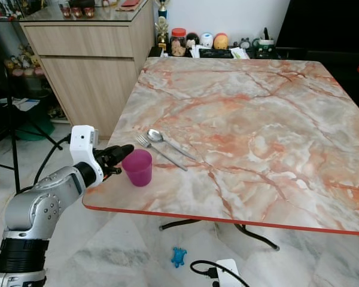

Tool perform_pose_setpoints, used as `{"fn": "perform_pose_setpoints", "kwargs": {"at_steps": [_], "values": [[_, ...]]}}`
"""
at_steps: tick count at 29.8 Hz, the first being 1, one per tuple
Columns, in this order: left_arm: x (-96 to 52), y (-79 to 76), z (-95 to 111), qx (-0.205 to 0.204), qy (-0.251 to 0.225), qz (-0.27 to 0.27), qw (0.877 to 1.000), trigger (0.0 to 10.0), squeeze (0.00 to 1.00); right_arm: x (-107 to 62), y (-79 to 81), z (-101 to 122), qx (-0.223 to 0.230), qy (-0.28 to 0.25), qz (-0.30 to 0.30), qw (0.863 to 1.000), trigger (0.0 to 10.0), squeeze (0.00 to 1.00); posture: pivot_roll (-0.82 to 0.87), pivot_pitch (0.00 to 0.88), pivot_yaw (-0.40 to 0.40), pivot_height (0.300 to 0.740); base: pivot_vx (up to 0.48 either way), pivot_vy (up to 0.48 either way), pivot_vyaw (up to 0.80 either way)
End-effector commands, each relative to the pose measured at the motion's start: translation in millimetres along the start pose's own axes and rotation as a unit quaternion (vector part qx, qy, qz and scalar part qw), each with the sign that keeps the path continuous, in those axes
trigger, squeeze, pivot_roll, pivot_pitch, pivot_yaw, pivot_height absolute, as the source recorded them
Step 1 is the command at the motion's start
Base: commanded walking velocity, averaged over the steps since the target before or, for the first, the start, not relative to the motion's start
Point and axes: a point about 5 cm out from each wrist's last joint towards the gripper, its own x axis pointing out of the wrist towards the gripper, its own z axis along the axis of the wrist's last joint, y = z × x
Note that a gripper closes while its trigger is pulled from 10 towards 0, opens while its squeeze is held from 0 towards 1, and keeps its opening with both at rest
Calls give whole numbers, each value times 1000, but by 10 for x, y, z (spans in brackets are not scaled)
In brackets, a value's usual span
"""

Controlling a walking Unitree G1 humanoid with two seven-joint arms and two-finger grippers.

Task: Setting the table

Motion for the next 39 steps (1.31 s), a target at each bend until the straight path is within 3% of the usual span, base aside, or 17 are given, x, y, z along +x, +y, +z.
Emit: {"fn": "perform_pose_setpoints", "kwargs": {"at_steps": [1, 10, 11, 12, 13, 15, 16, 18, 39], "values": [[0, 21, 66, 3, -3, 10, 1000, 10000, 0, -1, 8, -15, -13, 7, 6, 1000, 10000, 0, 148, 19, 1, 740, 0, 0, 0], [22, 46, 2, 8, 10, 26, 1000, 10000, 0, 2, 4, -3, -32, 6, 10, 999, 10000, 0, 145, 18, 1, 740, 0, 0, 0], [23, 43, -3, 8, 10, 26, 1000, 10000, 882, 2, 3, -3, -32, 6, 10, 999, 10000, 0, 146, 17, 0, 740, 0, 0, 0], [24, 44, -13, 8, 14, 27, 1000, 10000, 882, 1, 3, -4, -32, 7, 10, 999, 10000, 0, 146, 17, 0, 740, 0, 0, 0], [24, 44, -23, 8, 17, 28, 999, 10000, 1000, 1, 3, -5, -31, 7, 10, 999, 10000, 0, 146, 18, -1, 740, 0, 0, 0], [25, 42, -24, 8, 17, 28, 999, 10000, 1000, 1, 2, -5, -32, 7, 11, 999, 10000, 0, 145, 18, -1, 740, 0, 0, 0], [30, 44, -25, 10, 16, 32, 999, 10000, 55, 1, 1, -6, -35, 8, 12, 999, 10000, 0, 146, 18, -2, 740, 0, 0, 0], [40, 51, -27, 11, 18, 37, 999, 10000, 0, 1, 1, -5, -37, 8, 13, 999, 10000, 0, 145, 19, -2, 740, 0, 0, 0], [57, -17, -83, 35, 37, 25, 998, 10000, 0, 2, 5, 0, -50, 8, 18, 999, 10000, 0, 145, 20, -2, 740, 0, 0, 0]]}}
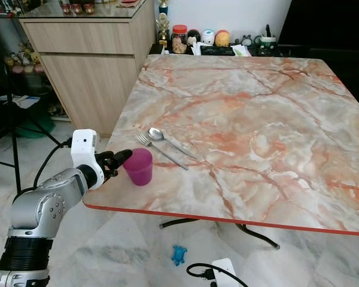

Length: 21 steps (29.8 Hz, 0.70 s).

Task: Setting the table

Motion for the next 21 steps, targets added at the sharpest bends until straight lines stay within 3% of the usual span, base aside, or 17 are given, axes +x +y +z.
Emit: {"fn": "perform_pose_setpoints", "kwargs": {"at_steps": [1, 9, 11, 12, 13, 14, 15, 16, 21], "values": [[-4, -17, 11, 10, 6, -3, 1000, 10000, 0, -2, -2, -21, -5, 7, 1, 1000, 10000, 0, 143, 21, -2, 740, 0, 0, 0], [4, -25, 3, 21, 9, -1, 1000, 10000, 0, -3, -3, -22, -6, 7, 2, 1000, 10000, 0, 144, 21, -3, 740, 0, 0, 0], [6, -24, 6, 23, 7, 0, 1000, 5608, 0, -2, -3, -21, -6, 7, 2, 1000, 10000, 0, 144, 20, -3, 740, 0, 0, 0], [6, -23, 8, 23, 6, 1, 1000, 4549, 0, -2, -3, -20, -6, 7, 2, 1000, 10000, 0, 144, 20, -3, 740, 0, 0, 0], [6, -24, 12, 23, 4, 1, 1000, 2196, 0, -2, -3, -20, -6, 7, 2, 1000, 10000, 0, 144, 21, -3, 740, 0, 0, 0], [6, -27, 15, 23, 4, 0, 1000, 2196, 0, -2, -3, -20, -6, 7, 2, 1000, 10000, 0, 144, 21, -3, 740, 0, 0, 0], [6, -28, 15, 23, 4, 0, 1000, 667, 0, -2, -3, -20, -6, 7, 2, 1000, 10000, 0, 145, 21, -4, 740, 0, 0, 0], [6, -28, 14, 23, 4, -1, 1000, 353, 0, -2, -2, -19, -6, 7, 2, 1000, 10000, 0, 145, 21, -4, 740, 0, 0, 0], [8, -38, 8, 23, 4, -2, 1000, 0, 0, -3, -4, -22, -6, 7, 2, 1000, 10000, 0, 144, 21, -4, 740, 0, 0, 0]]}}
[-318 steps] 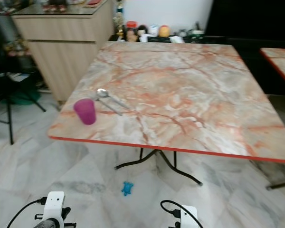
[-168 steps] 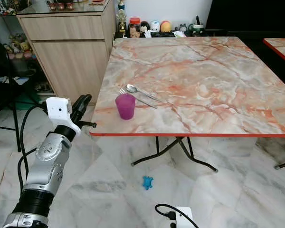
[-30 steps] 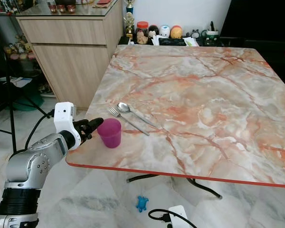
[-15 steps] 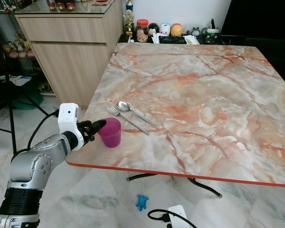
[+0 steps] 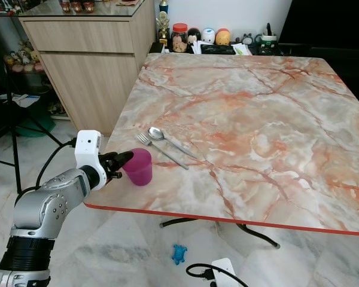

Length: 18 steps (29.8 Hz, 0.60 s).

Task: Setting the table

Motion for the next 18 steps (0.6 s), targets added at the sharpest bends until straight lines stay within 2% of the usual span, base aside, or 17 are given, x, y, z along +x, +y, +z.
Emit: {"fn": "perform_pose_setpoints", "kwargs": {"at_steps": [1, 18], "values": [[-4, -10, 27, 10, -1, 1, 1000, 0, 0, -3, -4, -21, -4, 7, 1, 1000, 10000, 0, 144, 21, -4, 740, 0, 0, 0], [-4, -38, 59, 6, -13, -10, 1000, 0, 0, -2, -1, -21, -5, 7, 2, 1000, 10000, 0, 144, 22, -4, 740, 0, 0, 0]]}}
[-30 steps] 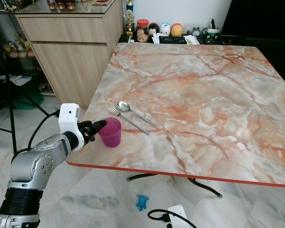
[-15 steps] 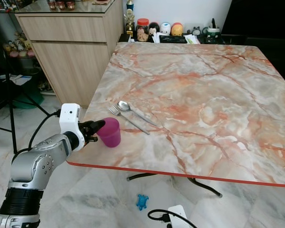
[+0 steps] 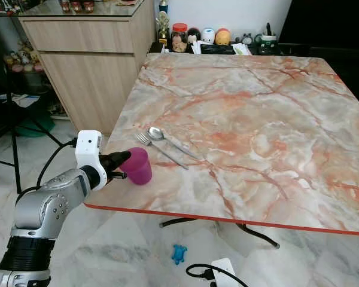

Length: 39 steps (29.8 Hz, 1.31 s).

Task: Setting the table

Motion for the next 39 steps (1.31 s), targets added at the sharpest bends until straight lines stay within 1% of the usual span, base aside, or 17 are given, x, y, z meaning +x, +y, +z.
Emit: {"fn": "perform_pose_setpoints", "kwargs": {"at_steps": [1, 10, 13, 14, 17, 18, 19, 20, 22, 26, 29, 30, 31, 32, 36, 37, 39], "values": [[-8, -30, 58, 7, -13, -5, 1000, 0, 0, -2, 0, -20, -2, 7, 2, 1000, 10000, 0, 144, 22, -4, 740, 0, 0, 0], [-9, -50, 73, 3, -24, -10, 1000, 0, 0, -3, -3, -21, -2, 7, 2, 1000, 10000, 0, 143, 22, -5, 740, 0, 0, 0], [-17, -65, 125, -6, -52, -13, 999, 0, 0, -3, -3, -22, -3, 7, 2, 1000, 10000, 0, 143, 22, -5, 740, 0, 0, 0], [-38, -60, 199, -7, -87, -7, 996, 0, 0, -3, -5, -21, -3, 7, 2, 1000, 10000, 0, 142, 21, -5, 740, 0, 0, 0], [-66, -71, 274, -9, -121, -7, 993, 0, 0, -3, -7, -22, -2, 6, 1, 1000, 10000, 0, 141, 22, -6, 740, 0, 0, 0], [-94, -79, 349, -13, -154, 2, 988, 3216, 0, -3, -9, -22, -3, 6, 1, 1000, 10000, 0, 143, 21, -9, 740, 0, 0, 0], [-107, -90, 384, -10, -172, 5, 985, 10000, 0, -3, -9, -22, -3, 6, 1, 1000, 10000, 0, 145, 21, -9, 740, 0, 0, 0], [-114, -99, 403, -6, -183, 7, 983, 10000, 0, -3, -10, -21, -3, 6, 1, 1000, 10000, 0, 143, 22, -10, 740, 0, 0, 0], [-126, -115, 435, 34, -211, 24, 977, 10000, 0, -4, -12, -20, -3, 5, 0, 1000, 10000, 0, 142, 22, -9, 740, 0, 0, 0], [-152, -83, 403, 73, -245, 51, 965, 10000, 0, -4, -14, -20, -1, 4, -1, 1000, 10000, 0, 138, 19, -10, 740, 0, 0, 0], [-176, -43, 357, 87, -257, 63, 961, 10000, 0, -4, -14, -20, 1, 3, -3, 1000, 10000, 0, 135, 19, -10, 740, 0, 0, 0], [-209, -42, 330, 116, -265, 60, 955, 10000, 0, -4, -16, -20, 2, 3, -3, 1000, 10000, 0, 135, 19, -10, 740, 0, 0, 0], [-209, -42, 330, 116, -265, 60, 955, 10000, 0, -4, -16, -20, 2, 3, -3, 1000, 10000, 0, 135, 19, -10, 740, 0, 0, 0], [-254, -65, 308, 150, -274, 51, 949, 10000, 0, -5, -18, -20, 2, 3, -3, 1000, 10000, 0, 133, 20, -12, 740, 0, 0, 0], [-352, -44, 253, 220, -290, 62, 929, 10000, 0, -7, -28, -24, 2, 3, -6, 1000, 10000, 0, 138, 20, -14, 740, 0, 0, 0], [-377, -11, 227, 224, -291, 70, 927, 10000, 0, -7, -32, -25, 1, 3, -7, 1000, 10000, 0, 138, 19, -16, 740, 0, 0, 0], [-411, 48, 199, 206, -291, 84, 931, 10000, 0, -8, -37, -23, 0, 1, -9, 1000, 10000, 0, 134, 16, -16, 740, 0, 0, 0]]}}
